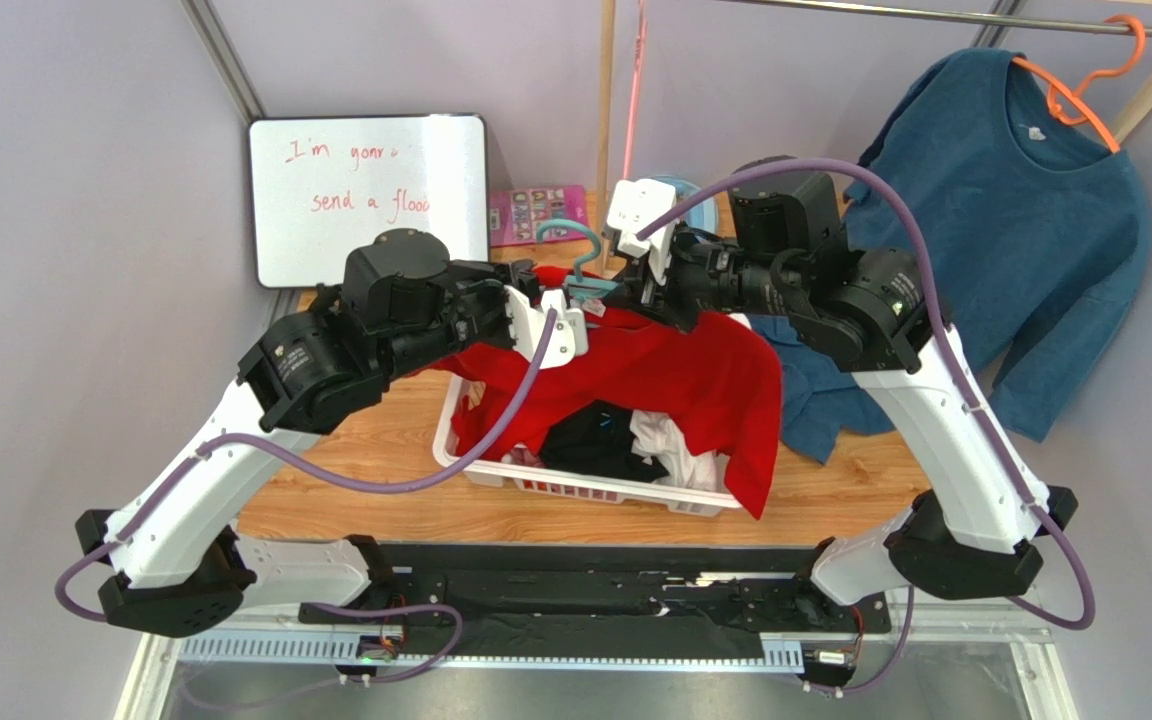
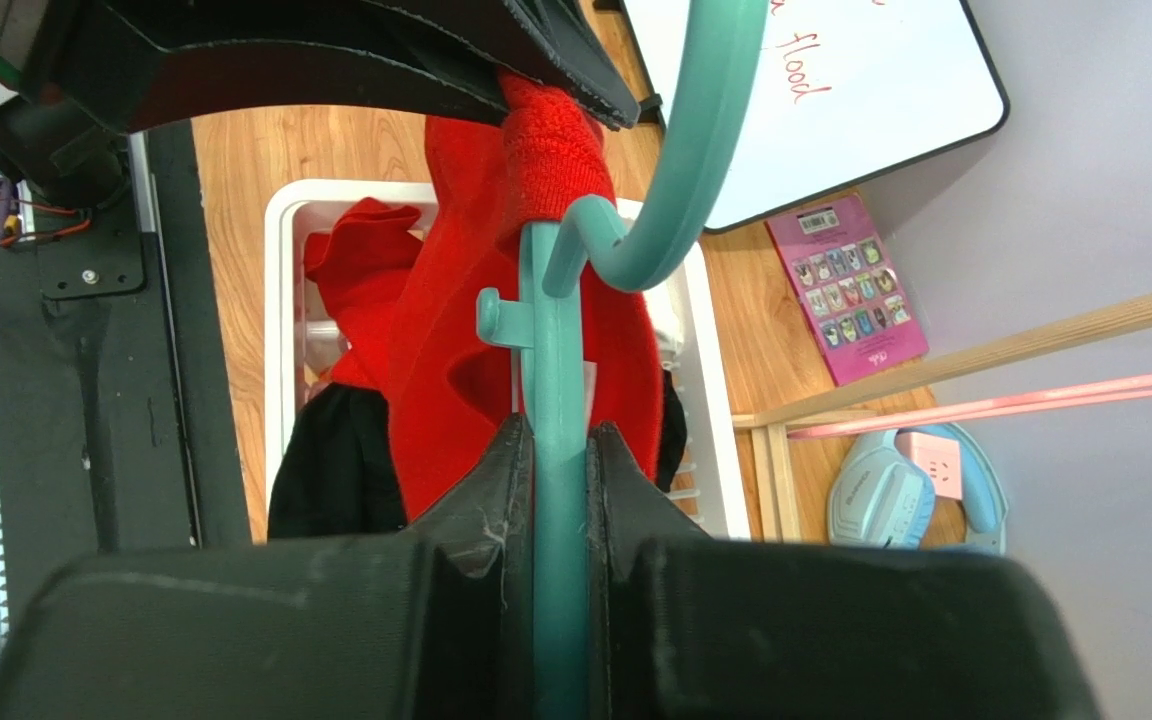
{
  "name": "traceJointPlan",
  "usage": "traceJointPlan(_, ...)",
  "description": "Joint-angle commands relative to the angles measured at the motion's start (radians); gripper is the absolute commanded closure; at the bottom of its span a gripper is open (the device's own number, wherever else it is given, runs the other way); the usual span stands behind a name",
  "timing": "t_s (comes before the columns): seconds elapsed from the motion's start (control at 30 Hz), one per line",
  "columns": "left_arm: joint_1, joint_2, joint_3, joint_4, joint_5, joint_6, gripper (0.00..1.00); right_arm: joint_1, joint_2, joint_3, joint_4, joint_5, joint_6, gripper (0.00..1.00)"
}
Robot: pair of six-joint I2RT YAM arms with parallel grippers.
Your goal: Place the t-shirt on the hanger
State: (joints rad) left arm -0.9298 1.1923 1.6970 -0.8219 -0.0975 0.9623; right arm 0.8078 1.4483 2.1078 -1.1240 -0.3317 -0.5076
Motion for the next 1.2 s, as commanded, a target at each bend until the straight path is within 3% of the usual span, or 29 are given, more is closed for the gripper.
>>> traceJointPlan(0.0,-0.009,-0.026,0.015,0.023,0.010,-0.083,1.00,0.013,-0.054,-0.015,0.065,0.054,-0.058,1.00)
traceJointPlan(0.07,0.003,-0.046,-0.003,0.007,0.004,-0.121,0.93,0.013,-0.089,-0.043,0.085,0.049,-0.075,1.00)
traceJointPlan(0.2,0.109,-0.077,-0.014,-0.069,0.195,-0.336,0.80,0.011,-0.155,-0.095,0.093,0.026,-0.108,1.00)
traceJointPlan(0.5,0.350,-0.089,-0.002,-0.178,0.496,-0.413,0.73,0.010,-0.223,-0.112,0.061,0.017,-0.103,1.00)
traceJointPlan(0.57,0.388,-0.097,0.004,-0.187,0.528,-0.410,0.62,0.010,-0.235,-0.126,0.058,0.022,-0.103,1.00)
traceJointPlan(0.8,0.488,-0.091,0.099,-0.240,0.743,-0.412,0.35,0.010,-0.250,-0.111,0.072,0.052,-0.134,1.00)
traceJointPlan(0.9,0.494,-0.085,0.134,-0.221,0.751,-0.450,0.27,0.007,-0.230,-0.024,0.102,0.117,-0.138,1.00)
traceJointPlan(1.03,0.516,-0.088,0.144,-0.102,0.719,-0.557,0.06,0.007,-0.213,0.112,0.168,0.210,-0.128,1.00)
traceJointPlan(1.17,0.523,-0.100,0.101,0.021,0.633,-0.666,0.01,0.007,-0.226,0.198,0.243,0.276,-0.143,1.00)
